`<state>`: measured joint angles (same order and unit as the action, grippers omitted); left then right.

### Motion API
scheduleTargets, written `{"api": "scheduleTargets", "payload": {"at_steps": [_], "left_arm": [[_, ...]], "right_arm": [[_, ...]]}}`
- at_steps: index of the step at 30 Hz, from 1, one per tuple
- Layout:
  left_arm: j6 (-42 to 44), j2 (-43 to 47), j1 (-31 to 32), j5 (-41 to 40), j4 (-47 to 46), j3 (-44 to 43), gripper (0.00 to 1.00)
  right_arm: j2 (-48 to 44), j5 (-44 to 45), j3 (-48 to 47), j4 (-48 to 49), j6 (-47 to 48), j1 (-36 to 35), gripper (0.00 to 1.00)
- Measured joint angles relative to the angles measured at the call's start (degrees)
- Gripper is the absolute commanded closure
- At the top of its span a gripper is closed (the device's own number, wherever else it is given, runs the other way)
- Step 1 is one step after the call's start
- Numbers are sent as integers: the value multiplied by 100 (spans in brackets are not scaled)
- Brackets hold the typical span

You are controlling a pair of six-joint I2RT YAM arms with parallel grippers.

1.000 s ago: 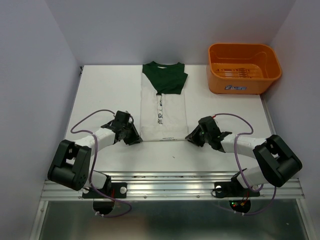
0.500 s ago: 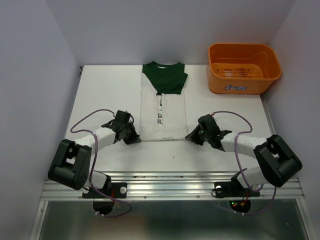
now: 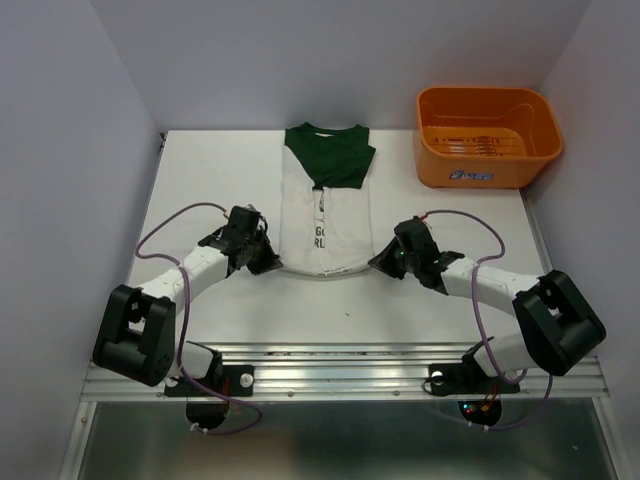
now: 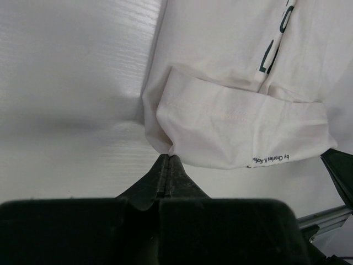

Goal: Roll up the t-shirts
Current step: Roll the T-shirt to the center of the board.

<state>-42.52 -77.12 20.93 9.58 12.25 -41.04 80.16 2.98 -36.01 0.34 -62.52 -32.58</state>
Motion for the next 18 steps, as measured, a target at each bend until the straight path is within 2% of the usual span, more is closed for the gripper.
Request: {"api": "scheduleTargets", "payload": {"at_steps": [11, 18], "left_arm": [[11, -9, -48, -79, 188, -595, 100], [87, -328, -177, -85, 249, -986, 100]], "right_arm": [[20, 186, -553, -295, 210, 7, 99], [297, 251, -850, -317, 323, 120, 99]]}}
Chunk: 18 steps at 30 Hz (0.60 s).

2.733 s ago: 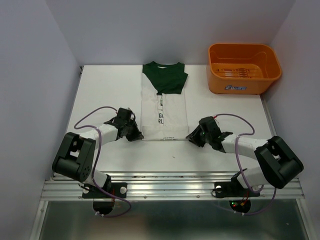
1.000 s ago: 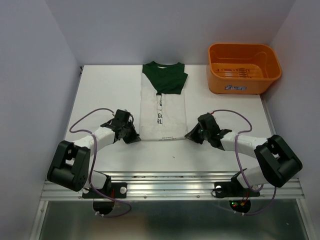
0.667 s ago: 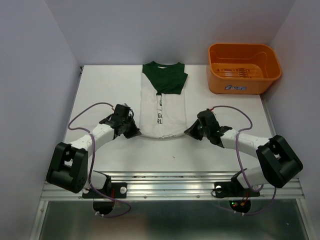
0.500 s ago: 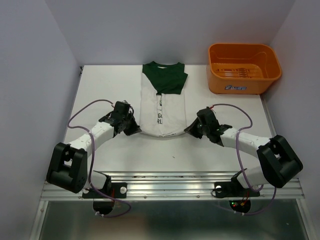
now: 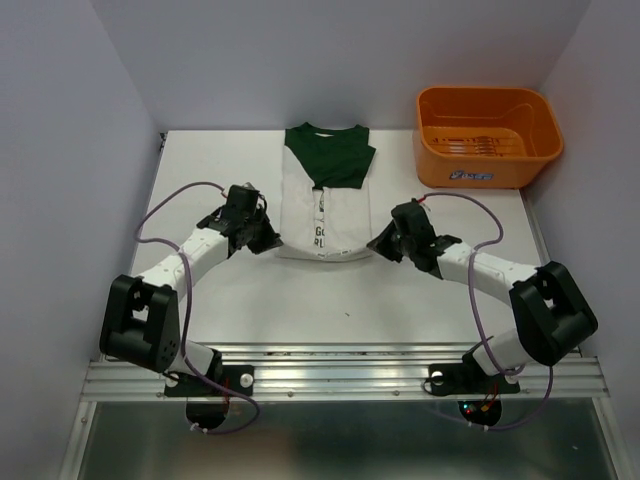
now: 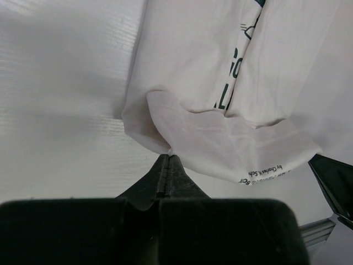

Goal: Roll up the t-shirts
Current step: Roll the T-shirt to the center of the board.

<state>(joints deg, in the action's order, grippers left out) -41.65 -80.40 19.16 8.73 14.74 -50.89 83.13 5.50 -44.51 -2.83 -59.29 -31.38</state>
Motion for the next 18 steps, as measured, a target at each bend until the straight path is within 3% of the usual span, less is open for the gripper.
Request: {"api": "scheduleTargets", "payload": {"at_steps": [18], "left_arm": [[282, -1416, -251, 2, 70, -1172, 100]], "right_arm": [[1095, -109, -953, -39, 374, 511, 99]]}}
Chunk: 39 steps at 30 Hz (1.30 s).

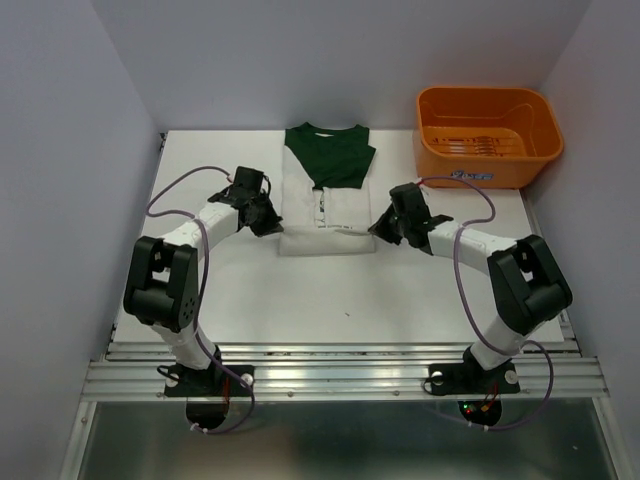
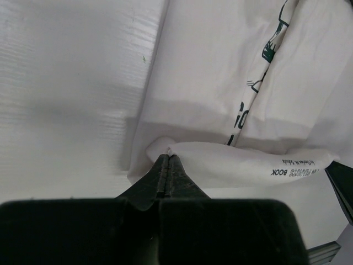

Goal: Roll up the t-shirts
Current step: Roll the T-shirt to the center of the board.

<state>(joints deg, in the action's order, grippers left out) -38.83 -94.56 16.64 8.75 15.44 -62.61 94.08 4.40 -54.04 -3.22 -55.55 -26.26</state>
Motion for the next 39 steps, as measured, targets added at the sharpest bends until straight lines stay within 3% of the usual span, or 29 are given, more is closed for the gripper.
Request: {"api": "scheduleTargets", "payload": {"at_steps": [13, 15, 20, 22, 25, 29, 32, 34, 36, 39], "left_arm": [[160, -750, -138, -74, -63, -420, 100], [199, -866, -138, -116, -92, -470, 93], [339, -1075, -138, -208, -22, -706, 57], [448, -1108, -138, -313, 66, -905, 50], [533, -1091, -138, -426, 127, -1097, 50], [601, -922, -138, -562, 249, -1178, 56], [612, -667, -114, -586, 343, -1178, 69], [605, -501, -87, -577, 350, -1172, 77], [579, -352, -24, -538, 323, -1123, 78], [525, -243, 109, -393, 240, -968, 79]], "right_arm": [[852, -118, -708, -15, 223, 162, 93], [949, -116, -737, -17, 229, 162, 86], [1054, -90, -754, -20, 280, 162, 63], [1051, -50, -756, -17, 299, 162, 55], [1021, -2, -756, -42, 365, 166, 52], [669, 68, -688, -120, 503, 177, 52], [317, 173, -688, -149, 634, 118, 63], [188, 249, -697, -151, 739, 42, 76], [208, 271, -713, -151, 811, -87, 86], [378, 249, -761, -208, 868, -275, 88]]}}
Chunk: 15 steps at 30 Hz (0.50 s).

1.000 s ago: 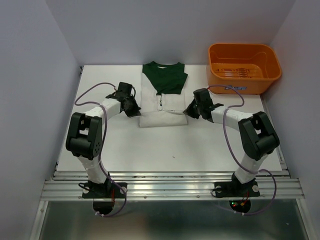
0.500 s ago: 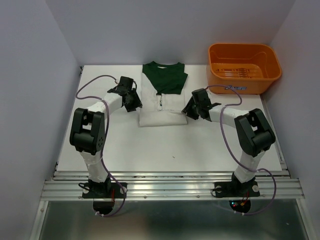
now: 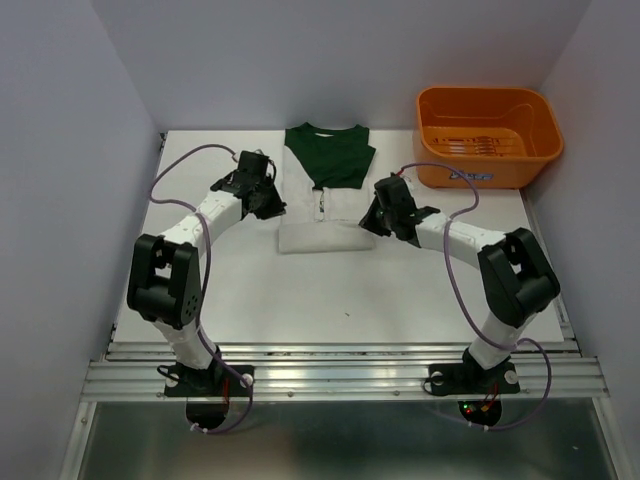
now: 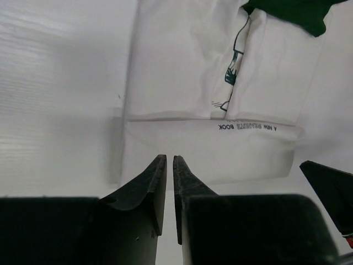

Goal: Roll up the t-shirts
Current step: Roll the T-shirt to the center of the board.

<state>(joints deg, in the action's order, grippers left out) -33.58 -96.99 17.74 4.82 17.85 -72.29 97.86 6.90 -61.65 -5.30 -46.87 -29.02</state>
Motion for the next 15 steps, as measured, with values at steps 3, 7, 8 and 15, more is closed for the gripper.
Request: {"api": "scheduleTargets", "payload": {"at_steps": [3, 7, 8, 15], "left_arm": [[-61, -15, 94, 138, -37, 177, 79], [-116, -164, 136, 284, -74, 245, 80], [-118, -216, 133, 302, -96, 245, 80], [-140, -667, 127, 391, -354, 245, 81]], "right_arm": [[275, -72, -166, -55, 0, -85, 88], [745, -92, -535, -48, -7, -59, 88], [833, -90, -586, -48, -4, -44, 88], [1257, 42, -697, -50, -72, 90, 88]]}}
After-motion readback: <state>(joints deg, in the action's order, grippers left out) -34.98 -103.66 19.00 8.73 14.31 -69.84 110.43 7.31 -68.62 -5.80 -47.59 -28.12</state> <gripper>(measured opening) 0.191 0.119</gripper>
